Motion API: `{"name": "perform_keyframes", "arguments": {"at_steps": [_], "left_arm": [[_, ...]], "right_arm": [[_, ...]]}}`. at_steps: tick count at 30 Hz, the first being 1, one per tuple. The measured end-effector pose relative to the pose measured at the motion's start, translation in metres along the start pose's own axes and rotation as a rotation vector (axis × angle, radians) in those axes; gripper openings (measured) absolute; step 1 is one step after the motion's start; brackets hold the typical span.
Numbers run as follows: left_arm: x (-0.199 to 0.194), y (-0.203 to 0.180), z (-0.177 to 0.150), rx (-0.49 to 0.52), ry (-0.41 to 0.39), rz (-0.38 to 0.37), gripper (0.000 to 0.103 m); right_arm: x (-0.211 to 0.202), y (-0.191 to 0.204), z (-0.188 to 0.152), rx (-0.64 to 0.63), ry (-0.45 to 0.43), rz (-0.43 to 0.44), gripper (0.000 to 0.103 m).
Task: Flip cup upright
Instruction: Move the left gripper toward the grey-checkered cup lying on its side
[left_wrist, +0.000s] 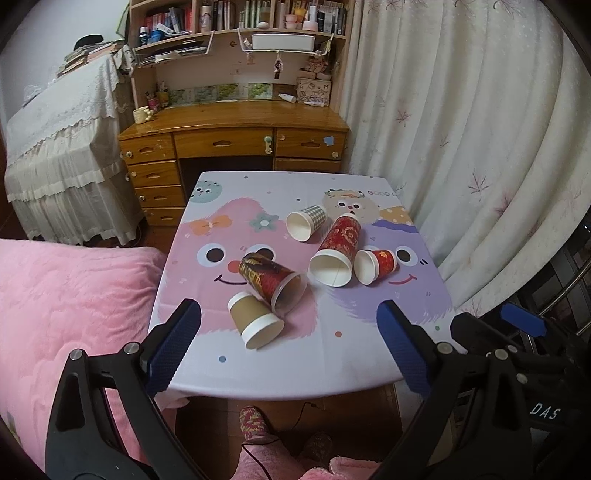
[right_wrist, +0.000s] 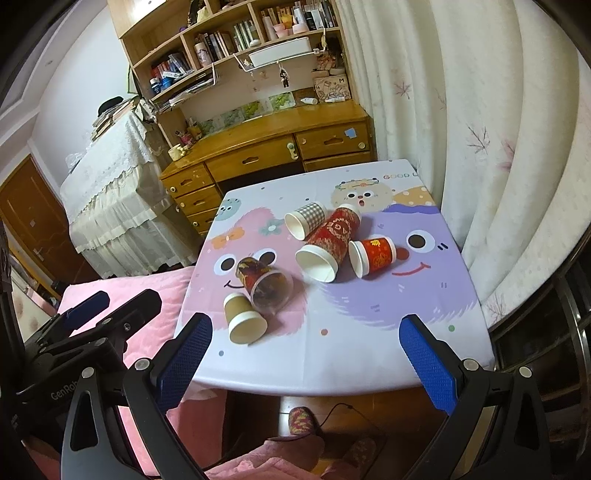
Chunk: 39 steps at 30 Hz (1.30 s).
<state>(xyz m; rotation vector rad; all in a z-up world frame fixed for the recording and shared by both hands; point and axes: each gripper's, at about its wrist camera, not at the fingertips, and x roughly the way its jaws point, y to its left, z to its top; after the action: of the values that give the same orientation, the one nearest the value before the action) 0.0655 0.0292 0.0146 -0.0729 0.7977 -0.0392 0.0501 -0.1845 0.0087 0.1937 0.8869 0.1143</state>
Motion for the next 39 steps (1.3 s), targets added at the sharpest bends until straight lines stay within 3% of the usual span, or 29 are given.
{"name": "perform_keyframes", "arguments": {"at_steps": [8, 17, 23, 31, 35, 39], "left_arm": [[0.033, 0.018, 0.031, 0.043, 0.032, -0.082, 0.095], [0.092, 0.059, 0.054, 0.098, 0.174, -0.214, 0.095], [0.125, 0.085, 0.068, 0.070, 0.287, -0.254, 0.095], [0.175, 0.096, 0.092, -0.001, 0.392, -0.246, 0.095], [0.210, 0.093, 0.105, -0.088, 0.451, -0.245, 0.095], [0.253, 0.082, 0.117, -0.236, 0.532, -0.235, 0.095]], "right_arm": [[0.019, 0.014, 0.025, 0.021, -0.027, -0.050, 0.103], [0.054, 0.056, 0.039, -0.022, -0.068, -0.168, 0.103], [0.086, 0.089, 0.060, -0.176, -0.077, -0.220, 0.103], [0.158, 0.102, 0.120, -0.504, -0.006, -0.177, 0.103], [0.202, 0.098, 0.152, -0.668, 0.038, -0.135, 0.103], [0.244, 0.073, 0.192, -0.710, 0.081, -0.047, 0.103]]}}
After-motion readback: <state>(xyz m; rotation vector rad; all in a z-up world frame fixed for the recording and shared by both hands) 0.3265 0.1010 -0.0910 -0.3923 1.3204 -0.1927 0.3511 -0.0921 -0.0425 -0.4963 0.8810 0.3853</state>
